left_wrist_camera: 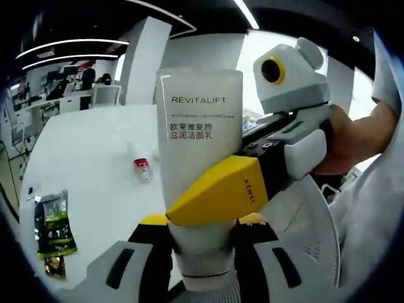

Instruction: Arrange the skincare products in the storage area until every visible bottle or jar stands upright without overlapping.

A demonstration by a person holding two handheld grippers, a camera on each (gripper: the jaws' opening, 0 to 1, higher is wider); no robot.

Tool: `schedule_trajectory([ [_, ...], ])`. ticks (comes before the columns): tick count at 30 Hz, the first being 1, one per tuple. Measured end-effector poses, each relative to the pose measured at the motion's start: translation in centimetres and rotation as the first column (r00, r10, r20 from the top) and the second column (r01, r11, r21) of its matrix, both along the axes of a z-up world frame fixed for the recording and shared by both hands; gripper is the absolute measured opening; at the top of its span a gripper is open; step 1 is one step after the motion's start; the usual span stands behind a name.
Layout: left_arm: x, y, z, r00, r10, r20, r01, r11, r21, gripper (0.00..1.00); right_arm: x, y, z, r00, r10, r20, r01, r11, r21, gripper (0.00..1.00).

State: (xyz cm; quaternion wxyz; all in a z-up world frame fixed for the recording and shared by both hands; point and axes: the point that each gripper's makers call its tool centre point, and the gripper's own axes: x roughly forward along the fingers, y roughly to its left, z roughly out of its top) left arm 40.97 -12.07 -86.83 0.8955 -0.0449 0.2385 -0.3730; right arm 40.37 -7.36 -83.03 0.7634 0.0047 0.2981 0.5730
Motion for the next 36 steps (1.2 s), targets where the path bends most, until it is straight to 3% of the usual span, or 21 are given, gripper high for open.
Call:
schedule_trajectory([
  [3, -0.3, -0.2, 0.3, 1.000, -0.023, 0.007, 0.023, 1.000, -0.013, 0.32, -0.6, 0.0, 0.4, 0.995, 0.094, 0.018, -0.095, 0.995, 0.006, 0.08],
  [6, -0.8, -0.8, 1.1, 0.998, -0.066, 0.019, 0.068, 0.995, -0.072, 0.31, -1.5, -0.1, 1.3, 0.980, 0.198, 0.027, -0.199, 0.979, 0.043, 0.08],
  [10, -1.7, -1.7, 1.9, 0.990, -0.140, 0.032, 0.143, 0.982, -0.125, 0.29, -2.9, -0.3, 2.0, 0.938, 0.340, 0.067, -0.344, 0.938, 0.049, 0.08],
  [14, -2.7, -2.6, 3.1, 0.975, -0.215, 0.064, 0.223, 0.958, -0.179, 0.27, -4.1, -0.6, 2.7, 0.899, 0.434, 0.062, -0.438, 0.896, 0.069, 0.08],
  [17, -3.1, -2.9, 3.8, 0.971, -0.233, 0.055, 0.240, 0.939, -0.248, 0.25, -4.2, -0.9, 3.2, 0.886, 0.461, 0.043, -0.463, 0.881, 0.102, 0.09],
  [20, -3.3, -2.7, 4.1, 0.972, -0.236, -0.016, 0.218, 0.922, -0.318, 0.24, -4.0, -0.9, 3.4, 0.893, 0.449, 0.015, -0.447, 0.886, 0.118, 0.09],
  [23, -3.0, -2.6, 4.0, 0.976, -0.219, 0.013, 0.214, 0.934, -0.285, 0.22, -3.8, -0.7, 3.2, 0.903, 0.430, -0.007, -0.426, 0.896, 0.128, 0.10],
  [26, -2.7, -2.3, 3.2, 0.982, -0.188, -0.011, 0.180, 0.953, -0.243, 0.22, -3.4, -0.7, 2.6, 0.923, 0.383, -0.030, -0.379, 0.919, 0.107, 0.12],
  [27, -2.6, -2.2, 3.0, 0.985, -0.173, -0.014, 0.165, 0.959, -0.229, 0.21, -3.0, -0.7, 2.3, 0.935, 0.349, -0.057, -0.342, 0.934, 0.098, 0.13],
  [31, -1.2, -1.0, 2.2, 0.997, -0.070, -0.025, 0.065, 0.984, -0.167, 0.21, -1.9, -0.6, 1.8, 0.963, 0.261, -0.064, -0.256, 0.964, 0.076, 0.18],
  [32, -1.0, -0.9, 2.0, 0.998, -0.053, -0.034, 0.047, 0.986, -0.160, 0.21, -1.1, -0.4, 1.8, 0.980, 0.182, -0.076, -0.176, 0.981, 0.075, 0.19],
  [36, 0.2, 0.4, 1.4, 0.998, 0.050, -0.043, -0.054, 0.992, -0.114, 0.21, 0.2, 0.2, 1.3, 0.988, 0.010, -0.155, -0.004, 0.999, 0.041, 0.23],
])
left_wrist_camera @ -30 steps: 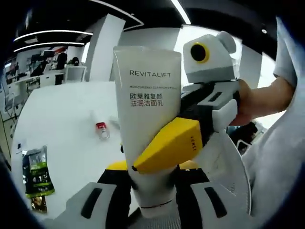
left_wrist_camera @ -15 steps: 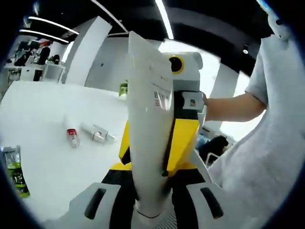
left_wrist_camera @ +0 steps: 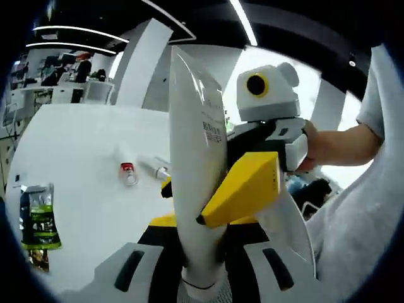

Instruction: Arrange the skincare products in the storage area until every visible bottle or jar stands upright without overlapping.

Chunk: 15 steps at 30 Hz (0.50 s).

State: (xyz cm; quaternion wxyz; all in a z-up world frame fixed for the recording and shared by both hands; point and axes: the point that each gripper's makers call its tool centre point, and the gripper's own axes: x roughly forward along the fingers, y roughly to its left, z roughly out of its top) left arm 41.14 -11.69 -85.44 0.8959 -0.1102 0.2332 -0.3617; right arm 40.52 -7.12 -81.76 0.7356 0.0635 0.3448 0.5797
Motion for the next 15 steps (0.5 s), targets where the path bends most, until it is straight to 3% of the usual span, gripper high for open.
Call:
schedule_trajectory([
  [3, 0.9, 1.1, -0.5, 0.998, 0.069, -0.003, -0.069, 0.997, 0.037, 0.20, 1.2, 0.7, 0.1, 0.993, -0.121, 0.014, 0.122, 0.993, -0.009, 0.26],
  [7, 1.3, 1.8, -1.1, 0.992, 0.123, 0.004, -0.123, 0.987, 0.102, 0.20, 1.9, 1.2, 0.1, 0.977, -0.197, 0.077, 0.201, 0.979, -0.041, 0.29],
  [11, 1.7, 2.6, -1.9, 0.986, 0.165, 0.022, -0.166, 0.968, 0.189, 0.20, 2.3, 1.6, 0.4, 0.957, -0.274, 0.094, 0.277, 0.960, -0.029, 0.34],
  [15, 1.8, 2.9, -2.5, 0.982, 0.186, 0.029, -0.188, 0.953, 0.238, 0.20, 2.9, 2.0, -0.5, 0.935, -0.326, 0.140, 0.336, 0.940, -0.053, 0.34],
])
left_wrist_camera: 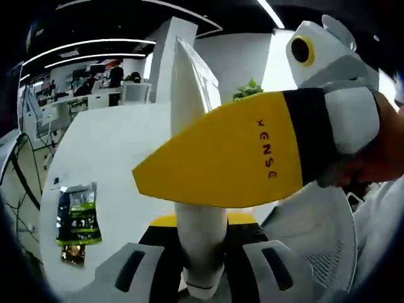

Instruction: Arrange the skincare products in the storage area until every visible bottle or jar stands upright without overlapping.

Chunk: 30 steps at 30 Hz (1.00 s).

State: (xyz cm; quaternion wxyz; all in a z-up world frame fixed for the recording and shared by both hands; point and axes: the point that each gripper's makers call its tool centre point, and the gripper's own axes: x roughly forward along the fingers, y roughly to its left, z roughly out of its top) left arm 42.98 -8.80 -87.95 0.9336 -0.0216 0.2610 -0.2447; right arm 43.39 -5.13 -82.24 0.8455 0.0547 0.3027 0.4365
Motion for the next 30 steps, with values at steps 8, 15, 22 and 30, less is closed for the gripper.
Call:
schedule_trajectory([
  [8, 0.2, 0.7, 0.1, 0.999, 0.028, 0.021, -0.029, 0.999, 0.034, 0.20, 0.0, 0.3, 0.2, 0.997, 0.061, 0.040, -0.062, 0.998, 0.021, 0.31],
  [15, 0.7, 0.7, 0.7, 0.992, -0.021, 0.123, 0.006, 0.993, 0.117, 0.22, -0.4, 0.0, 0.8, 0.987, 0.143, 0.074, -0.143, 0.990, -0.005, 0.30],
  [22, 0.1, -0.2, -0.1, 0.986, -0.113, 0.120, 0.090, 0.979, 0.181, 0.22, 1.6, -3.3, 2.5, 0.977, 0.124, 0.173, -0.117, 0.992, -0.047, 0.30],
  [30, -0.4, -0.9, -2.5, 0.989, -0.151, 0.003, 0.147, 0.966, 0.211, 0.23, 6.8, -12.2, 5.2, 0.962, 0.002, 0.272, 0.017, 0.998, -0.067, 0.30],
])
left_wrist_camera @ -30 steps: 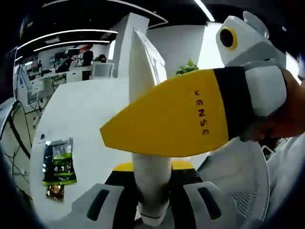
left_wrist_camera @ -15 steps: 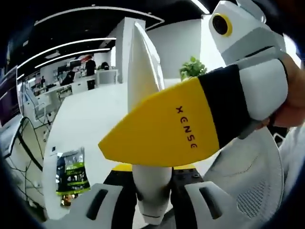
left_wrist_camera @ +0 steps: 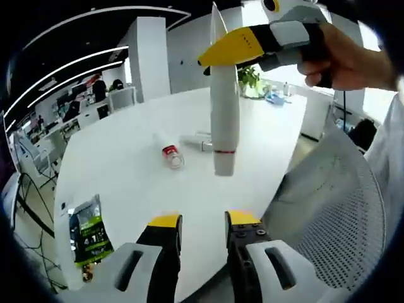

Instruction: Arrange the skincare products in the storage area until every visible bottle or jar stands upright without overlapping.

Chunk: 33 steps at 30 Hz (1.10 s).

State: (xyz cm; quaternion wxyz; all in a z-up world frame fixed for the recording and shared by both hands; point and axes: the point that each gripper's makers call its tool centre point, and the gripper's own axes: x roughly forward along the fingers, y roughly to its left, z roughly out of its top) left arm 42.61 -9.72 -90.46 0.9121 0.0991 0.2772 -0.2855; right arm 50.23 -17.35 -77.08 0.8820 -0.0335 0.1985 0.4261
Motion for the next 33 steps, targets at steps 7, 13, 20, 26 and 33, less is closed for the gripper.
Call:
schedule_trajectory([
  [7, -0.5, -0.3, -1.4, 0.999, -0.020, -0.047, 0.022, 0.998, 0.057, 0.22, 4.1, -5.7, 1.0, 0.998, -0.041, 0.051, 0.040, 0.999, 0.018, 0.30],
  [13, -0.9, -0.6, -2.2, 0.996, -0.041, -0.076, 0.048, 0.995, 0.091, 0.21, 7.0, -7.6, 0.9, 0.994, -0.057, 0.092, 0.055, 0.998, 0.022, 0.30],
  [20, -2.1, -0.3, -3.7, 0.990, -0.047, -0.133, 0.073, 0.977, 0.200, 0.25, 9.5, -6.5, 1.4, 0.992, -0.034, 0.122, 0.033, 0.999, 0.012, 0.30],
  [26, -2.9, -0.3, -4.9, 0.989, -0.050, -0.143, 0.088, 0.958, 0.274, 0.23, 12.0, -5.7, 1.3, 0.990, -0.037, 0.134, 0.037, 0.999, 0.004, 0.30],
  [33, -2.3, 0.3, -5.1, 0.989, -0.010, -0.145, 0.048, 0.964, 0.262, 0.25, 16.1, -5.3, 0.3, 0.989, -0.092, 0.115, 0.091, 0.996, 0.014, 0.31],
])
